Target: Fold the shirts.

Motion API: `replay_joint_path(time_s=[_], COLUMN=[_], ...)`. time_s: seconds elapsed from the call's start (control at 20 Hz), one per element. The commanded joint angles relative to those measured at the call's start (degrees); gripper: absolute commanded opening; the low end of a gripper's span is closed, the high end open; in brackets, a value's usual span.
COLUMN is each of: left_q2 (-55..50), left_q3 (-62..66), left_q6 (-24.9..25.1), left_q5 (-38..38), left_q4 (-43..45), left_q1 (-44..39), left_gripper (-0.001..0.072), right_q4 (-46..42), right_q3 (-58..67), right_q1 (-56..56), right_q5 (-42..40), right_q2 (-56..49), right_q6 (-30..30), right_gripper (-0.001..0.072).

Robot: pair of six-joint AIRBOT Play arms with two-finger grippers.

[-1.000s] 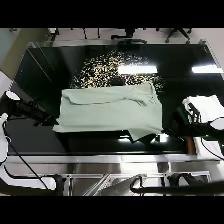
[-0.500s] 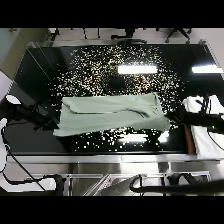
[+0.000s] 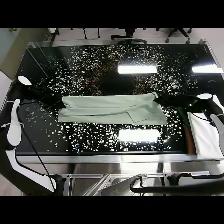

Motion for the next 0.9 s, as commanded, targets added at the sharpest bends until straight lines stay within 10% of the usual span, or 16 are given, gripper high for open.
replay_joint_path(time_s=[0.0,0.1,0.2,0.85], left_q2=[-7.98,-10.62,-11.41,-11.23], left_q3=[8.44,12.81,15.80,23.89], left_q6=[-0.66,-2.12,-2.78,-8.28], left_q5=[-1.09,-5.14,-8.15,-15.74], left_q4=[-0.24,-0.22,0.31,-0.44], left_q1=[-1.05,-0.87,-0.76,-0.96], left_gripper=[0.0014,0.0032,0.0695,0.0691], right_q4=[-4.68,-9.66,-14.88,-15.17], right_q3=[2.54,5.27,6.34,6.29], right_q1=[-0.02,-1.44,-3.17,-4.09], right_q5=[-5.05,-3.45,-2.75,8.17], right_q2=[-4.85,-3.80,-2.14,-8.17], right_q6=[-2.64,-2.69,-2.23,-1.36], right_gripper=[0.0019,0.0390,0.0655,0.0688])
